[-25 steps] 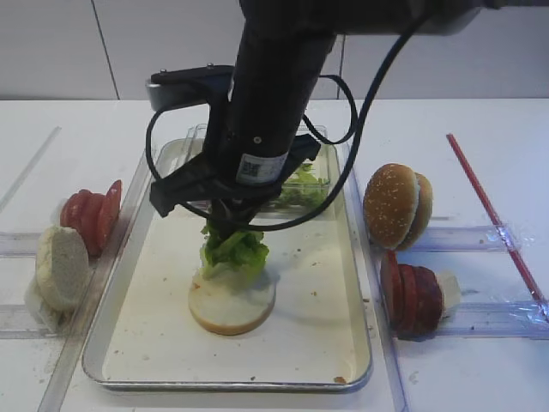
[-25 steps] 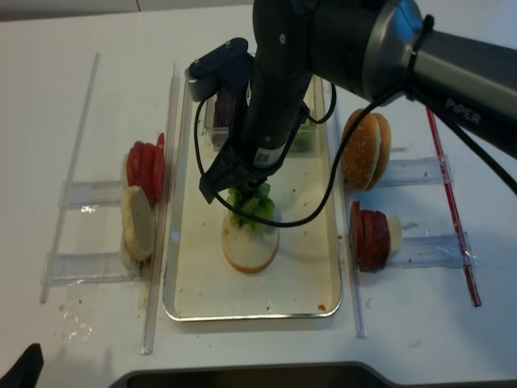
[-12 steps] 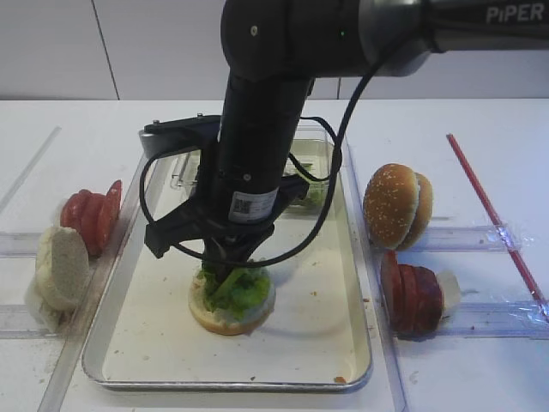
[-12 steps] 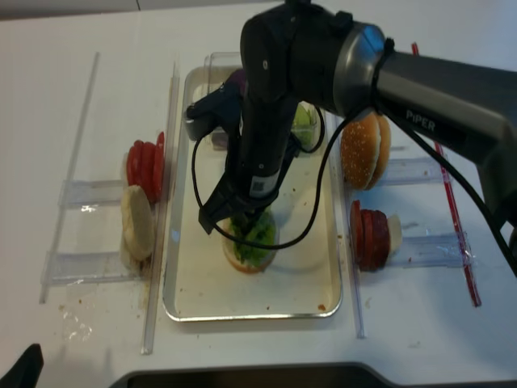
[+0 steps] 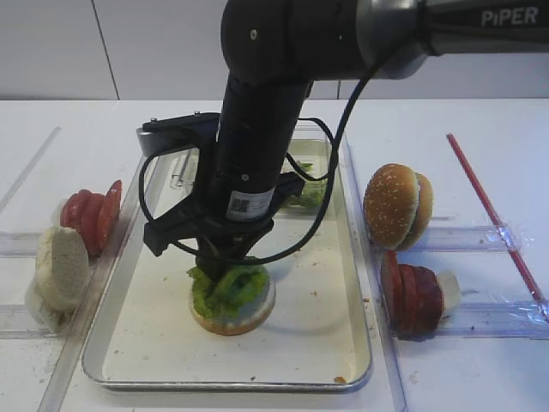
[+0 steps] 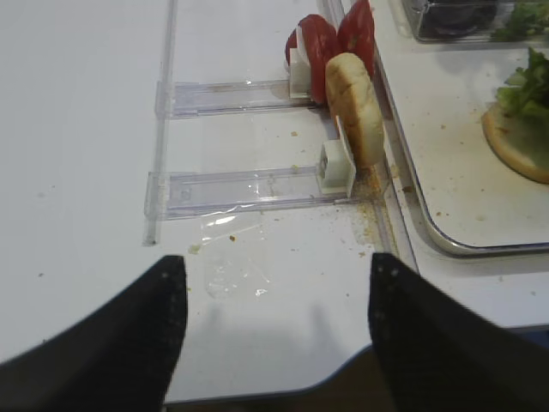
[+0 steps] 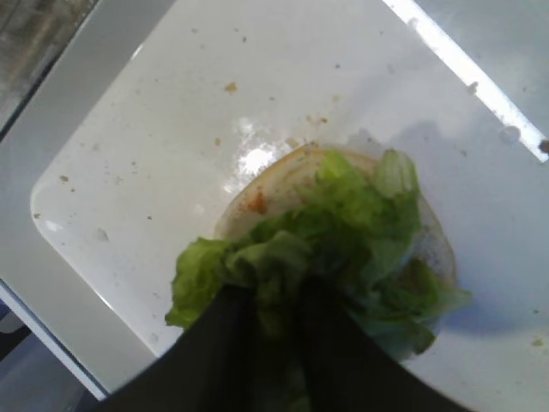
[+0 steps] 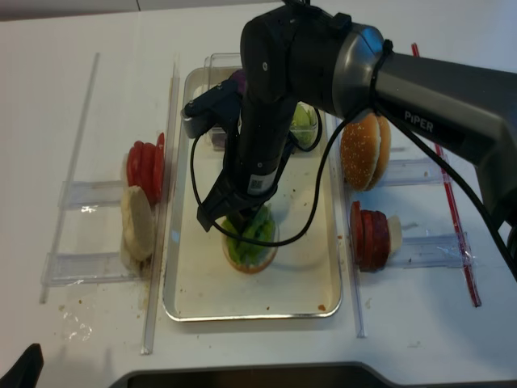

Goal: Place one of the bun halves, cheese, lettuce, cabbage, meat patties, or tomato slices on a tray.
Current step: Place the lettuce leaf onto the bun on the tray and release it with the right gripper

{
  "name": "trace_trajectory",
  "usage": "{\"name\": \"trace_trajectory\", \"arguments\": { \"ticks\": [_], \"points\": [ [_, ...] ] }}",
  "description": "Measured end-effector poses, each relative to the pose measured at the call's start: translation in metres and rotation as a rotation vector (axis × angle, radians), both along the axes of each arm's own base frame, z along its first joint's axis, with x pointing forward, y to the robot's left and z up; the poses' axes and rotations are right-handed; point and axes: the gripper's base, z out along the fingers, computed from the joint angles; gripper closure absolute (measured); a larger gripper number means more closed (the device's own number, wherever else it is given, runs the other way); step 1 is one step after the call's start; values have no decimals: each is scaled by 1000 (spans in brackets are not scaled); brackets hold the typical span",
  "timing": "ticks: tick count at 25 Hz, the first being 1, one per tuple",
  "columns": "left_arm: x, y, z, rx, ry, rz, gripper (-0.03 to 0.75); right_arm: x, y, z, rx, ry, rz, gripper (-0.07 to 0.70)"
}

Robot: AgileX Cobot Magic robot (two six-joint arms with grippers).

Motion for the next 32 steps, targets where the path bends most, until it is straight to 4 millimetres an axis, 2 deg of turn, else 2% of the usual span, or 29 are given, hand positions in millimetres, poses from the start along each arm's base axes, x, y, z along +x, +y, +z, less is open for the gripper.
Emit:
{"name": "trace_trajectory", "arguments": {
  "ticks": [7,9,25,32],
  "points": [
    [0,0,0,0,0,0,295,0,0,0,2,-3,-1,200],
    [0,0,0,0,0,0,295,0,0,0,4,-5,-1,165],
    [0,0,0,0,0,0,295,8,-8,-3,-93,-97,18,144],
    [0,0,0,0,0,0,295,14,-3,18,-76,-128,27,144]
  ]
}}
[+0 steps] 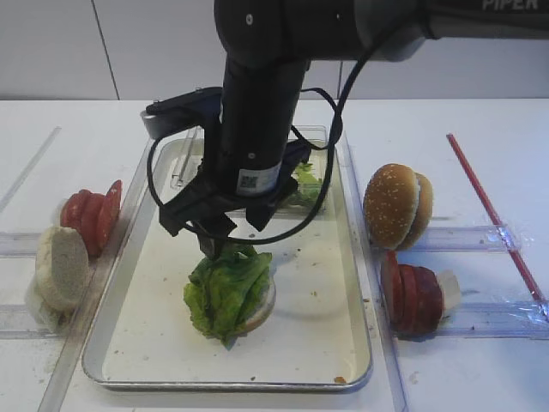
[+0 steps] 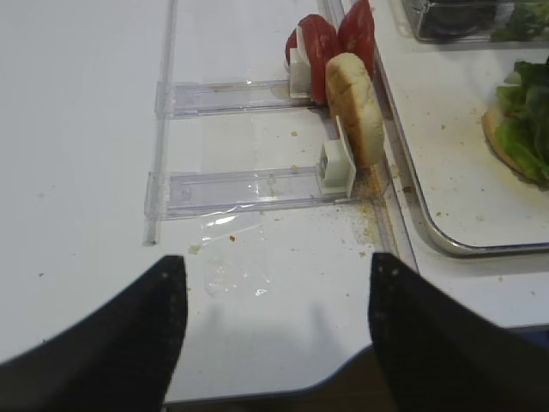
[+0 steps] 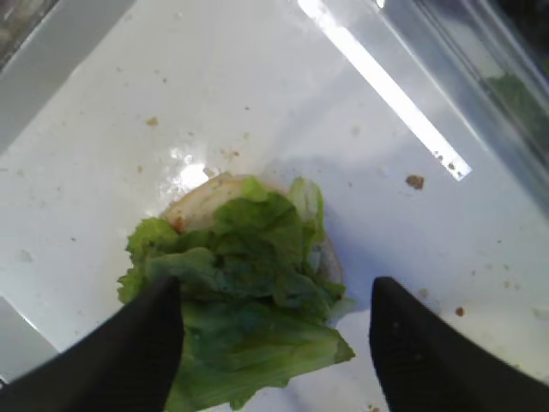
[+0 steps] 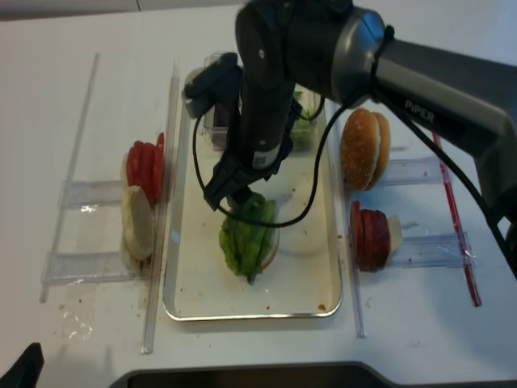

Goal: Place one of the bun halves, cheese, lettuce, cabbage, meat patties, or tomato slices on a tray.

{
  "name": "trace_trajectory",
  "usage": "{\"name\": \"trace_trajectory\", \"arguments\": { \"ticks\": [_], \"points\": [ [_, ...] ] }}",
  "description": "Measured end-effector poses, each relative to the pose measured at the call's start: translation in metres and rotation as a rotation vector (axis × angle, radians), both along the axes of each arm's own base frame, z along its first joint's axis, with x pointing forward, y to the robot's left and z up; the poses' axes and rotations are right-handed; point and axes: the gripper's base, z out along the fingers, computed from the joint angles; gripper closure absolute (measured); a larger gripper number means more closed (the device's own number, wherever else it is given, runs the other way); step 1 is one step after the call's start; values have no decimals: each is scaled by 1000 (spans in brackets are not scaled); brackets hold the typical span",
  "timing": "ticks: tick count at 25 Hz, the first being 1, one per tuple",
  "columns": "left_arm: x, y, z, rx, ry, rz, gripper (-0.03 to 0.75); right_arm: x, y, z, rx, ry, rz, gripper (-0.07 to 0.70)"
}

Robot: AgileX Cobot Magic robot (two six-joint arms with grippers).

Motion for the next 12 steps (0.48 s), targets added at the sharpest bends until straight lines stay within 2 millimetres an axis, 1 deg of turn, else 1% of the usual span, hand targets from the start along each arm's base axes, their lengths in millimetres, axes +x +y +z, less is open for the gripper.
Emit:
{"name": "trace_trajectory", "arguments": {
  "ticks": [4,9,12],
  "points": [
    [0,0,0,0,0,0,295,2,2,20,6,-10,14,144],
    [0,0,0,0,0,0,296,8,8,48,64,-76,17,144],
    [0,0,0,0,0,0,295,10,9,59,88,-103,17,144]
  ]
}}
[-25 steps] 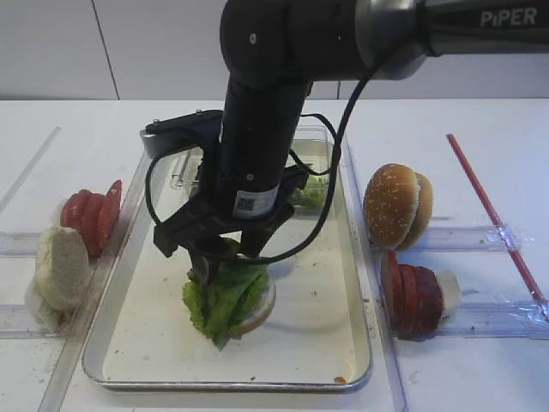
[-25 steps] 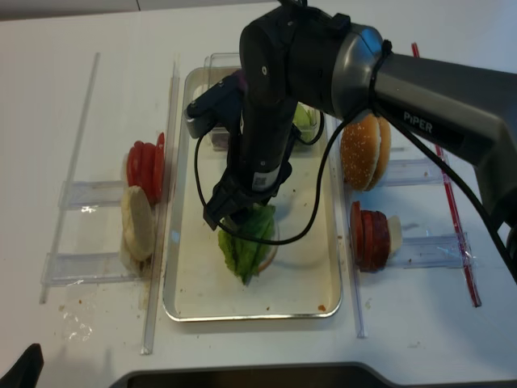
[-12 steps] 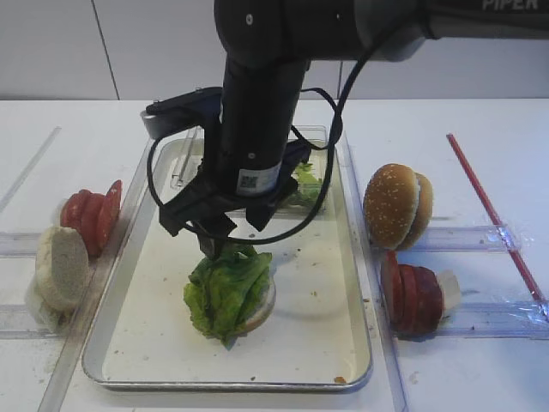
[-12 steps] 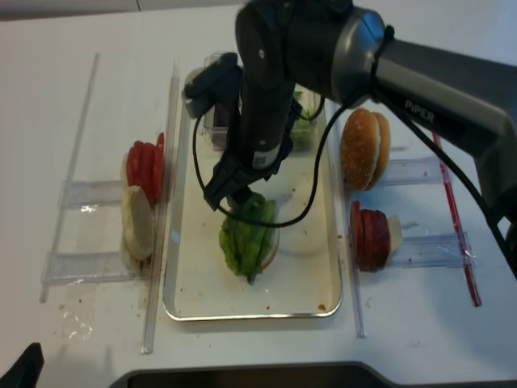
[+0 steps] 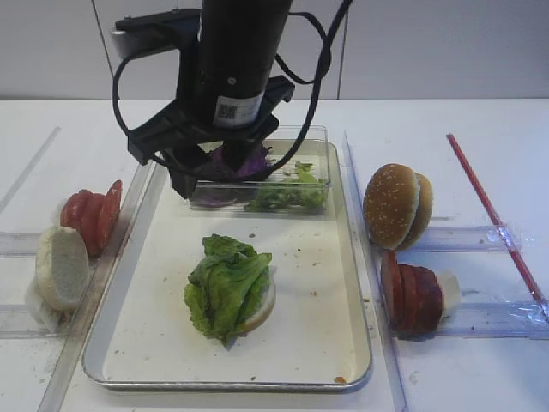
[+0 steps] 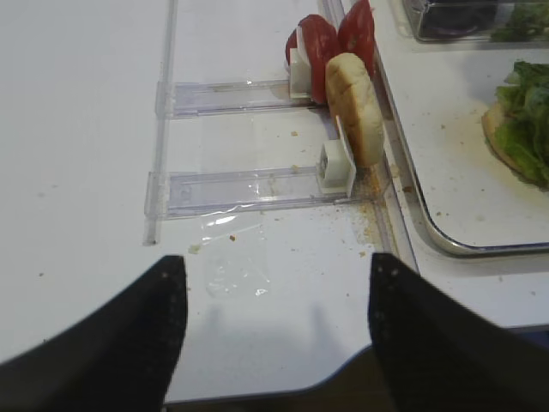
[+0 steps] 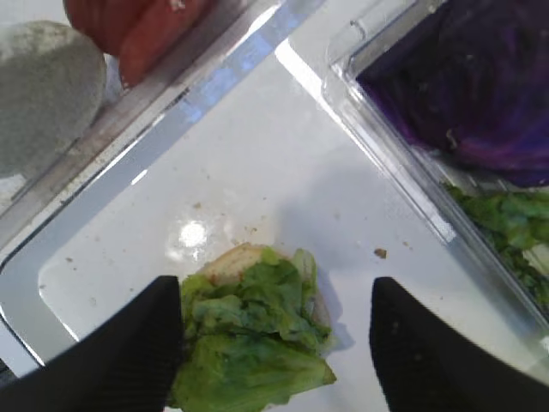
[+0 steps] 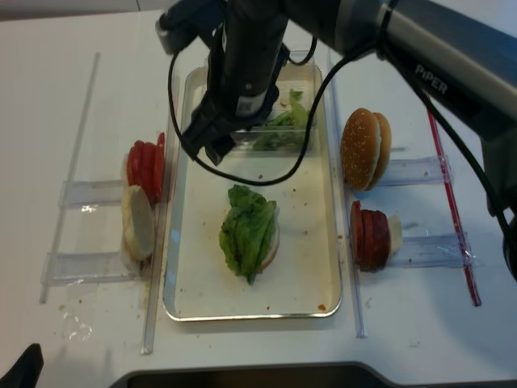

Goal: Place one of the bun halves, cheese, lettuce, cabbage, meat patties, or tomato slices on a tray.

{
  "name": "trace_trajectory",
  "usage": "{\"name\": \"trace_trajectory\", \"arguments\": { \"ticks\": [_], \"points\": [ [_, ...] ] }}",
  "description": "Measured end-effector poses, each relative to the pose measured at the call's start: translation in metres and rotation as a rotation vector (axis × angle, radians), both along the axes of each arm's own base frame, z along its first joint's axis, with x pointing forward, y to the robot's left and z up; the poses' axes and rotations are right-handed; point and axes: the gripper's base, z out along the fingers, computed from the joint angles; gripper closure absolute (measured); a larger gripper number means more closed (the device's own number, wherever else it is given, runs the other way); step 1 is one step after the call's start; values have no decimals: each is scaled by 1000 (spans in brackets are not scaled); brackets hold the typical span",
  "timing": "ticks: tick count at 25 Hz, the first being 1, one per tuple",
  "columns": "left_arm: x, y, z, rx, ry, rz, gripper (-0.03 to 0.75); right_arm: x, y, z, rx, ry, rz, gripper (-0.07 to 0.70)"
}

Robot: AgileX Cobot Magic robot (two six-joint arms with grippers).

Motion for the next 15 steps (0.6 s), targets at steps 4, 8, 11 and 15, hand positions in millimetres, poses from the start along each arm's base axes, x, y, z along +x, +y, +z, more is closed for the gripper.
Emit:
{"name": "trace_trajectory", "arguments": {
  "ticks": [4,8,11,15],
  "points": [
    [0,0,0,0,0,0,295,1,0,5,8,-11,0,144],
    [0,0,0,0,0,0,295,0,0,5,8,-8,-2,144],
    [0,0,0,0,0,0,295,0,-1,8,18,-4,-15,144],
    [0,0,0,-1,0,1,295,5,-16,23,52,-20,-57,144]
  ]
}}
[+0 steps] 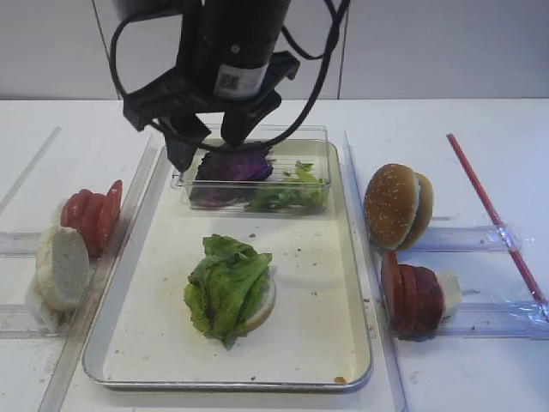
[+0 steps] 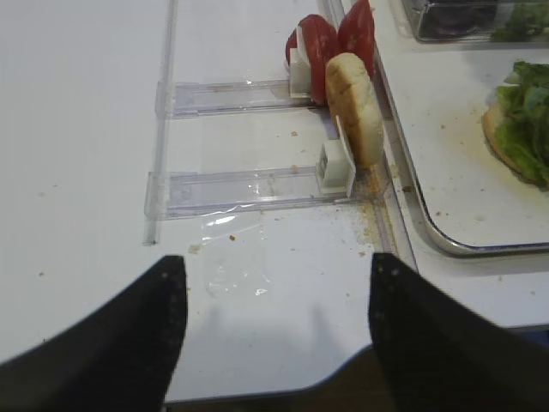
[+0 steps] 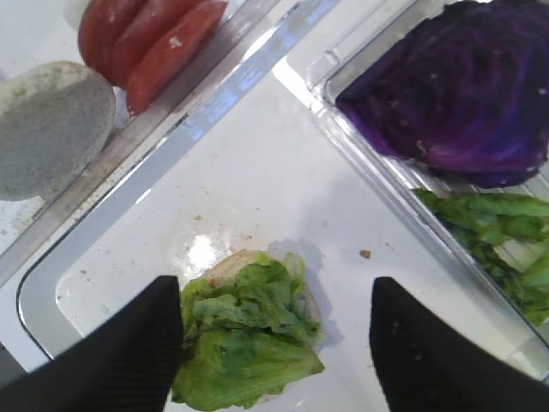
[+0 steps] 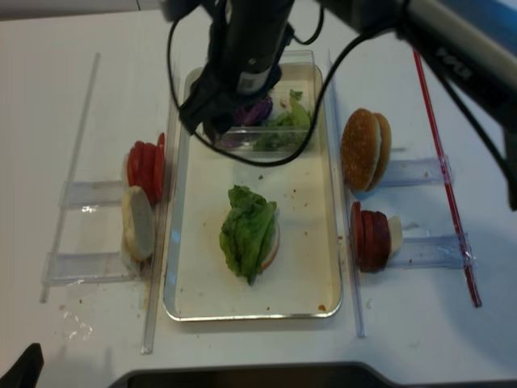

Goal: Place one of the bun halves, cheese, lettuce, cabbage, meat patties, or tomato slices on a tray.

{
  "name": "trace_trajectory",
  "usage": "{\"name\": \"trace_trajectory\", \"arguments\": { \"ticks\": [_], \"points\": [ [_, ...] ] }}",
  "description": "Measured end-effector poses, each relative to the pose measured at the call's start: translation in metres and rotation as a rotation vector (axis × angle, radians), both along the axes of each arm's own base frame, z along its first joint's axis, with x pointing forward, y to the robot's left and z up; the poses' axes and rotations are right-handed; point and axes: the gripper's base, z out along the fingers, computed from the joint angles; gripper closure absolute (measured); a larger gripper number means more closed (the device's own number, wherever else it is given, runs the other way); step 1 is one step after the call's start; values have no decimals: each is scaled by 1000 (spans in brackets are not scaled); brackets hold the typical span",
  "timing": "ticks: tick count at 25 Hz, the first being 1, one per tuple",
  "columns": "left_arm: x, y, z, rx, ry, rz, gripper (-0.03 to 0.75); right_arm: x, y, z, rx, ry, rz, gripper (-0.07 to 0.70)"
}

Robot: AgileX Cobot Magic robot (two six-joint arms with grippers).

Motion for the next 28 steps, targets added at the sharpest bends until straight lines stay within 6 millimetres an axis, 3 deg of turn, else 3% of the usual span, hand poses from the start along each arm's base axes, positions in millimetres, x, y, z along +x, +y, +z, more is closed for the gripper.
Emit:
{"name": "trace_trajectory", "arguments": {
  "ticks": [16,24,28],
  "points": [
    [0,0,0,0,0,0,295,42,-105,41,42,-77,-269,153],
    [0,0,0,0,0,0,295,29,-165,12,-77,13,-386,156],
    [0,0,0,0,0,0,295,15,-196,12,-101,26,-446,156]
  ]
}}
